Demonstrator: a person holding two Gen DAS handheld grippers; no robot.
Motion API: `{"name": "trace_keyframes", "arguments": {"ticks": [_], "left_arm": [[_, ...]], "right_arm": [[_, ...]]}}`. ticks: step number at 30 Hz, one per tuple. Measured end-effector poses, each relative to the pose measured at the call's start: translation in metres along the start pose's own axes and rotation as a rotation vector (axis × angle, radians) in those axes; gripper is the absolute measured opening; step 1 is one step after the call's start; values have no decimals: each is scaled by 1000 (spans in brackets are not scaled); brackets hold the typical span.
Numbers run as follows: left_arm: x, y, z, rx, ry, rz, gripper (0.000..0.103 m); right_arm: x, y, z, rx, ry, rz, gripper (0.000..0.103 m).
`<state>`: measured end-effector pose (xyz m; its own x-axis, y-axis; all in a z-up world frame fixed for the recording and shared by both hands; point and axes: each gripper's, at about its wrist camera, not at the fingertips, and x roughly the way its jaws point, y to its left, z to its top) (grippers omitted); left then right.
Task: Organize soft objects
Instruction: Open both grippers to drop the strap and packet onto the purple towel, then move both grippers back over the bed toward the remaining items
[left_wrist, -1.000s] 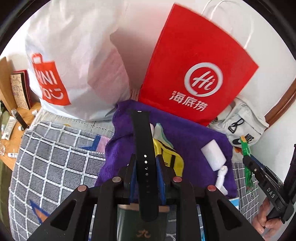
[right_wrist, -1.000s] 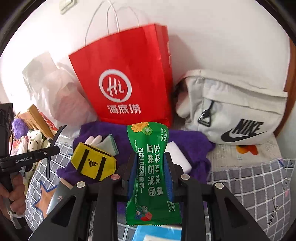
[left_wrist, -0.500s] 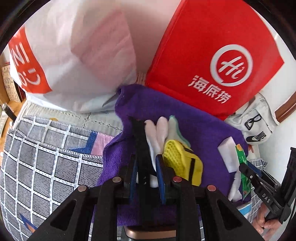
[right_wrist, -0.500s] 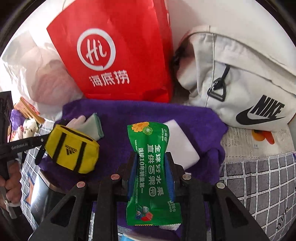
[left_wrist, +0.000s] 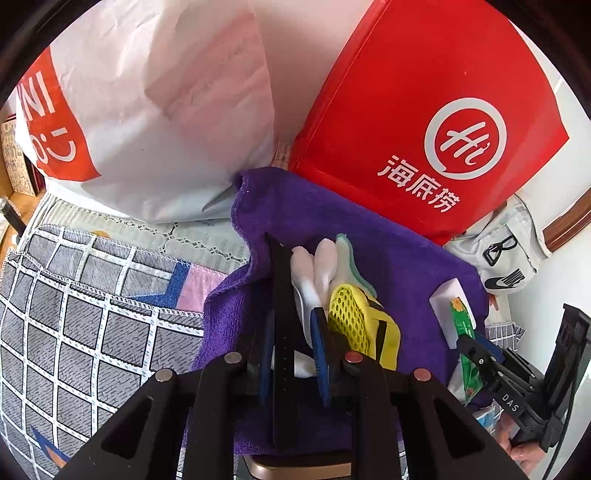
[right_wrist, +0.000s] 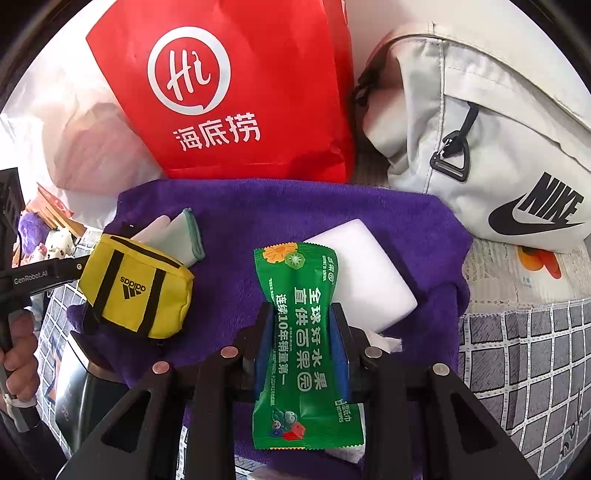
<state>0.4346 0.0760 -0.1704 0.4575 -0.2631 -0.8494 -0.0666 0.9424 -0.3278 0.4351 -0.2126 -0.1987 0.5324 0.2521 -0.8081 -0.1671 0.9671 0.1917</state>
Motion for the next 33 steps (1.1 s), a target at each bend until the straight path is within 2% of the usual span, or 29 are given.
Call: {"name": "trace_keyframes", "arguments": {"ticks": [2,4,6,13,19,21,23,28,33], "left_arm": [[-2,2,1,-10,-2,2,19],[-5,5,2,-16,-4,3,19],[-8,7,3,-20,-7,3,19],[-11,0,3,-14,0,11,19],[-28,-7,2,8,-20,46,27],[-38,-11,-2,14,-38,47,30],[-46,-15,-10,30,-51,44,39],[-68,-15,-31,58,-65,39,40],[-94,-8,-60,56,-83,16,40]], "right_arm": [[0,-1,0,5,1,2,31],[-1,-2,0,12,-4,11,44],[-5,-2,1,15,-19,16,49],[-19,1,2,0,-29,14,50],[-45,11,2,-15,-73,20,51],[-57,16,-1,-26,-93,16,55],[-75,22,-9,-47,-136,18,60],[-99,34,-32,-69,-142,14,62],[-116,58,-70,-89,-127,39,62]]}}
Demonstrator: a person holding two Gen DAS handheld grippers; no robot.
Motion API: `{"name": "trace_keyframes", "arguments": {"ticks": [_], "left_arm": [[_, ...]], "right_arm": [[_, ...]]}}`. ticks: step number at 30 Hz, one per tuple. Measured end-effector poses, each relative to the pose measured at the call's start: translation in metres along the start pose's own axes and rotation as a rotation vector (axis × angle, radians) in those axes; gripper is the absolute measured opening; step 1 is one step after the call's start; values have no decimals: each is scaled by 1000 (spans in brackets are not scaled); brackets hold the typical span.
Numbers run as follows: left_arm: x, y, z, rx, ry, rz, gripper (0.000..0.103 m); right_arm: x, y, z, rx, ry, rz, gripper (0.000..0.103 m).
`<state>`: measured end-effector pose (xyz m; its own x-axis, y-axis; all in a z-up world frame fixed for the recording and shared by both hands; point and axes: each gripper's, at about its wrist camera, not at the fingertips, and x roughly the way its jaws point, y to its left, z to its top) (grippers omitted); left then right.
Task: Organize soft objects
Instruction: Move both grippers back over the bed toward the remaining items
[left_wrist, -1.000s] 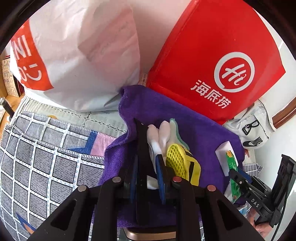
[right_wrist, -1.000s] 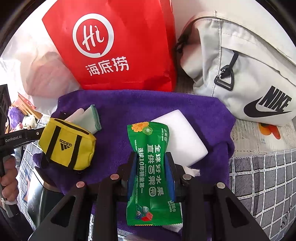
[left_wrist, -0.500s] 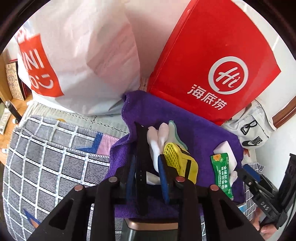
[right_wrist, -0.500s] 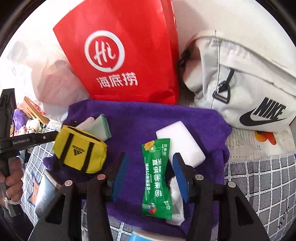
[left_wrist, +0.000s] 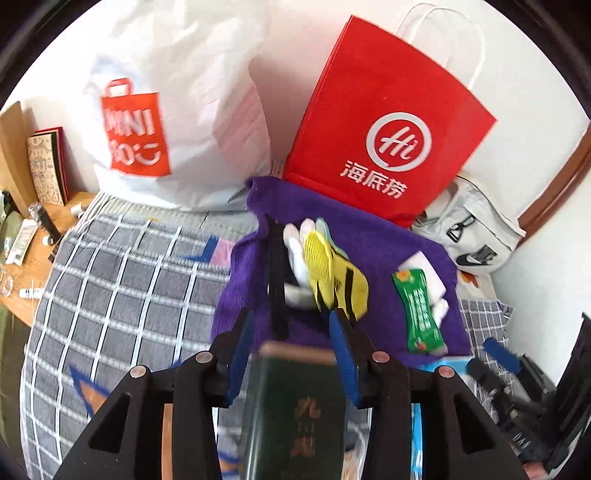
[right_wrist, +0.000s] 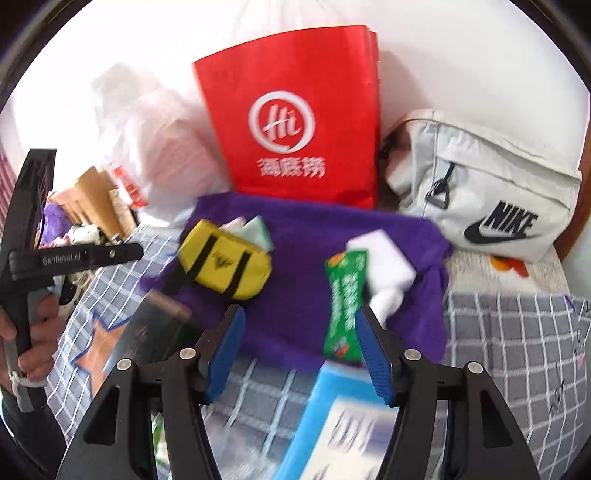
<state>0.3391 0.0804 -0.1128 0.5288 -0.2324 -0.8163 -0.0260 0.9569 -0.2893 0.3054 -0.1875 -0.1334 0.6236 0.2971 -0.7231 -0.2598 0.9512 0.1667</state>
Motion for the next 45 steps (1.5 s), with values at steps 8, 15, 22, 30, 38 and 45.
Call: {"name": "trace_keyframes", "arguments": {"ticks": [8,15,22,30,38,45], "left_arm": [[-32,19,-53,-21,22,-7,42],[-46,28,-101,-5,44,19,45],[-51,29,-131,37,20,58,52],[-43,43,-152,6,51,2,54],[-40,54,-163,-15,61,-32,55],[-39,63,-164,-43,72,-46,55]], "right_arm": [[-24,45,-69,-33,35,63,62],[-30,67,-114,-65,61,46,54],[-24,82,-144,-135,108,-27,36],[-13,99,-152,-211,118,-65,36],[10,108,-157,-268,137,-124,36],[8,102,-153,-228,127,-100,4]]}}
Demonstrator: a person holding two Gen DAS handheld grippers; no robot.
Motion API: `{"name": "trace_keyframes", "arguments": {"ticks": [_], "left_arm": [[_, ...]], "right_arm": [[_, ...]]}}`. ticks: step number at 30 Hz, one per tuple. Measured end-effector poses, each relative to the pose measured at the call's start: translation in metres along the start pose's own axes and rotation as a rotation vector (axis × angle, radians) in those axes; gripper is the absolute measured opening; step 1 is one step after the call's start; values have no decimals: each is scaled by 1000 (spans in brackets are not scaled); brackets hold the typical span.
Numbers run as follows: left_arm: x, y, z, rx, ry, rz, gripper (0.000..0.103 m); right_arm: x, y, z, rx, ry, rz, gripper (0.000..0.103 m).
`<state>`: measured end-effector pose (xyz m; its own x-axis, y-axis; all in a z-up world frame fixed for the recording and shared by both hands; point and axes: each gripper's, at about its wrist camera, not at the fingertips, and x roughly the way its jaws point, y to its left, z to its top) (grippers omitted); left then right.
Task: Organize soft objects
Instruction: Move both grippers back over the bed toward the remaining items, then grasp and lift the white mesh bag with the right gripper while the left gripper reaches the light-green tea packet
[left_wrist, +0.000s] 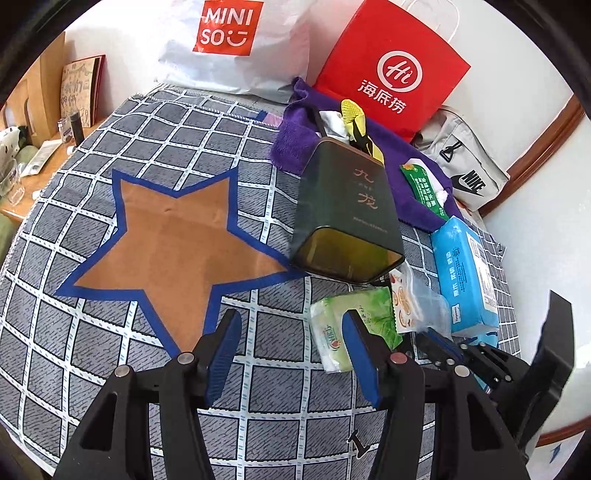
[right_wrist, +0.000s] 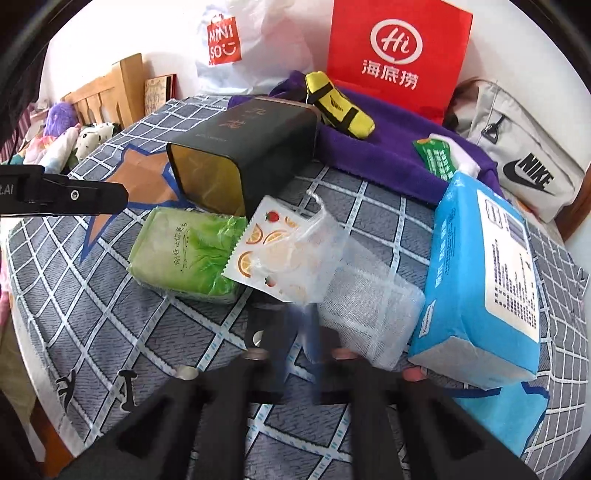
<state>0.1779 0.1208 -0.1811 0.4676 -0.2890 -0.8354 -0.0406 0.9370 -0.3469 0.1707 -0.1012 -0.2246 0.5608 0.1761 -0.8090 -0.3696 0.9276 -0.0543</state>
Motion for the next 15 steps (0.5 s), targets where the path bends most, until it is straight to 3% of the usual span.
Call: {"name": "trace_keyframes", "arguments": {"ticks": [7,15], "left_arm": [[-3,-3,-1,4,2,6,55],[-14,-11,-5,13,-6,14,55]], "right_arm": [[-33,-3,-4,17,-58,70,3],[-57,-16,-13,51,-68,120,3]]}}
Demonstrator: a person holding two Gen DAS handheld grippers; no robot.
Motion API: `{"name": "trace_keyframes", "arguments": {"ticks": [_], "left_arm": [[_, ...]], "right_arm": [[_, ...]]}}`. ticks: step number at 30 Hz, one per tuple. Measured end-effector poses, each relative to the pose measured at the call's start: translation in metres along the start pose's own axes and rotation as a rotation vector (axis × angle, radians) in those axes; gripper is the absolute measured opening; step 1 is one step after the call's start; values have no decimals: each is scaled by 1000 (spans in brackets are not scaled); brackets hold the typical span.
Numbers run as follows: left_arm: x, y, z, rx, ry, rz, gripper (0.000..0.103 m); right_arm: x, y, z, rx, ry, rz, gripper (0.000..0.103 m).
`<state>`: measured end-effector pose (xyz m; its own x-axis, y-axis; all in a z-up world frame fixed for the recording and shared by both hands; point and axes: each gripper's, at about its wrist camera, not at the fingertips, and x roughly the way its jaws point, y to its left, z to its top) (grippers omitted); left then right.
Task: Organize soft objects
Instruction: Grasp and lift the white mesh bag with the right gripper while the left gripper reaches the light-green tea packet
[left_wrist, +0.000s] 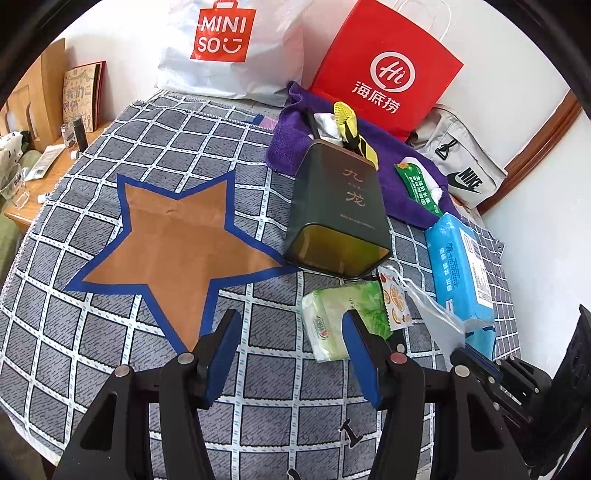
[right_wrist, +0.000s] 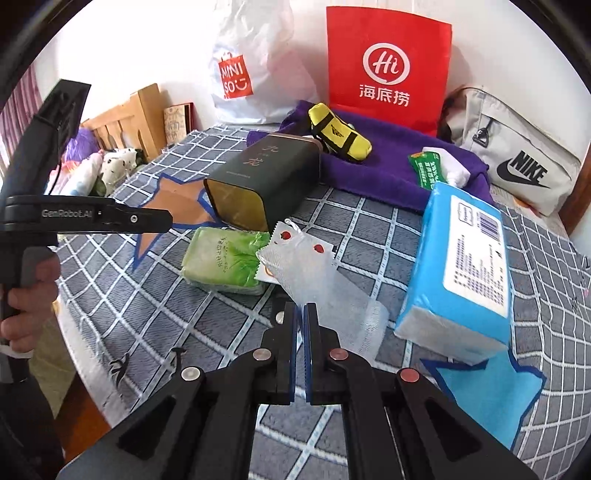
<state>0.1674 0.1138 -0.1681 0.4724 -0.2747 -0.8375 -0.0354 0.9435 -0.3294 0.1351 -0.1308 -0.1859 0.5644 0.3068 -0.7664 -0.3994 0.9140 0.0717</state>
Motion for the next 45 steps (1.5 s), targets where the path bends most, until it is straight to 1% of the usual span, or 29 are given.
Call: {"name": "trace_keyframes", "arguments": {"ticks": [4,14,17,20,21,23,25,27,29,30,31,34,35,37,41,43,45], "left_arm": [[-4,-7,-3,14,-5,2,55],[-2,-31,-15,77,11,1,55],[3,-37,-18,89,23,3,55],[10,-43,-21,102,38,8,55],[12,-45,-22,107,43,11,55],[15,-48,-23,116,46,14,60],[19,-51,-24,131,47,15,65],[23,-54,-26,148,56,21,70],[27,-58,-27,162,57,22,71],[29,-59,-27,165,59,22,72],[33,-61,-27,168,63,21,73],[41,-66,-28,179,77,21,74],[46,-69,-28,189,85,33,77],[51,-74,-29,205,87,56,77],[60,-79,-27,219,89,86,80],[65,-80,-26,220,95,100,81],[71,-81,-25,217,97,114,82]], "right_arm": [[-16,-3,-10,-26,-6,13,3],[-42,-40,-51,41,11,-15,3],[-44,-48,-62,52,28,-26,4],[-43,-52,-70,65,40,-17,6],[-43,-53,-71,68,39,-14,8],[-42,-54,-74,72,39,2,22],[-42,-54,-75,73,26,2,57],[-44,-53,-76,72,-1,-13,71],[-44,-55,-75,80,-18,-12,74],[-42,-57,-75,96,-20,-9,80],[-41,-59,-74,111,-23,-6,83],[-31,-65,-72,163,-20,-5,85],[-26,-67,-72,188,-15,-1,85],[-17,-69,-71,220,-2,15,88],[-3,-63,-71,233,13,32,89],[4,-58,-71,237,20,25,92],[10,-56,-71,244,30,32,93]]}}
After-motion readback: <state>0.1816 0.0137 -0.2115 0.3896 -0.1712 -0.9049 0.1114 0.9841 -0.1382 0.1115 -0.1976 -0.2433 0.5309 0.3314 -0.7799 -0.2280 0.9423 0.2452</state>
